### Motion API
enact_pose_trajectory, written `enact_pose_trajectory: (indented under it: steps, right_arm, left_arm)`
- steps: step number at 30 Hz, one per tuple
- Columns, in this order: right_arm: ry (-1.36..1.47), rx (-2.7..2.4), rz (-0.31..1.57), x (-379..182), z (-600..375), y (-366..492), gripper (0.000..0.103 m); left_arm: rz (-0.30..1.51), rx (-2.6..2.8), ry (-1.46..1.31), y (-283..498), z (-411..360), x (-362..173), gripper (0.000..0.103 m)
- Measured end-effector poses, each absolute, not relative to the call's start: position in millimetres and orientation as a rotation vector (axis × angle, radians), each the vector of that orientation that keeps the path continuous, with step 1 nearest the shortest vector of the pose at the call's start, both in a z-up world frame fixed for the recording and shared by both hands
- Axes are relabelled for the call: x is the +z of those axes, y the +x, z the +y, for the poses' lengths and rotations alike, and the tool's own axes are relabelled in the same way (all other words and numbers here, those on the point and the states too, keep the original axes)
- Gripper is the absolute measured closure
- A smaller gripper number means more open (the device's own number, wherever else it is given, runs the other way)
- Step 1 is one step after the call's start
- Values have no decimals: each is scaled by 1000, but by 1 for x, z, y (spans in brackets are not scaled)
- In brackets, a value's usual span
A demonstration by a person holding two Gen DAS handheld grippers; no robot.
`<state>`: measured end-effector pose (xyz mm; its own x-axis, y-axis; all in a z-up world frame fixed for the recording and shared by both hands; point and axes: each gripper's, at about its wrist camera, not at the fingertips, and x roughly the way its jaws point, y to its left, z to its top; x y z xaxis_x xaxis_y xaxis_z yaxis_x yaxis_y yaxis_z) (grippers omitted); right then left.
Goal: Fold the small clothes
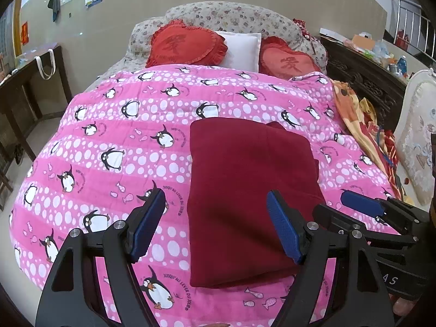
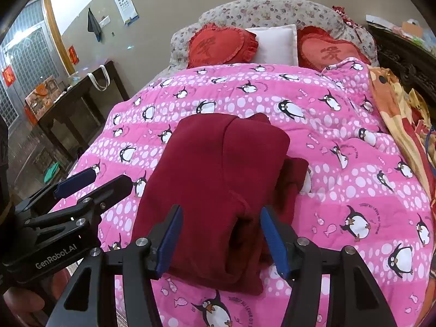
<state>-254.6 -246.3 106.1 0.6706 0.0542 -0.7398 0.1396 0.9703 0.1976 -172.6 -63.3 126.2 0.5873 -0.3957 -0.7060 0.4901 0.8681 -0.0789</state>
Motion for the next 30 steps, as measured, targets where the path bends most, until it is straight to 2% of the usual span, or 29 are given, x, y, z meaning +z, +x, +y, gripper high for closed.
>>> enact_pose_trajectory:
  steps: [30]
  right_arm:
    - [275,-61,902,83,-259,-236,45]
  left_arm:
    - [759,-509,115,-150,-57,114,27]
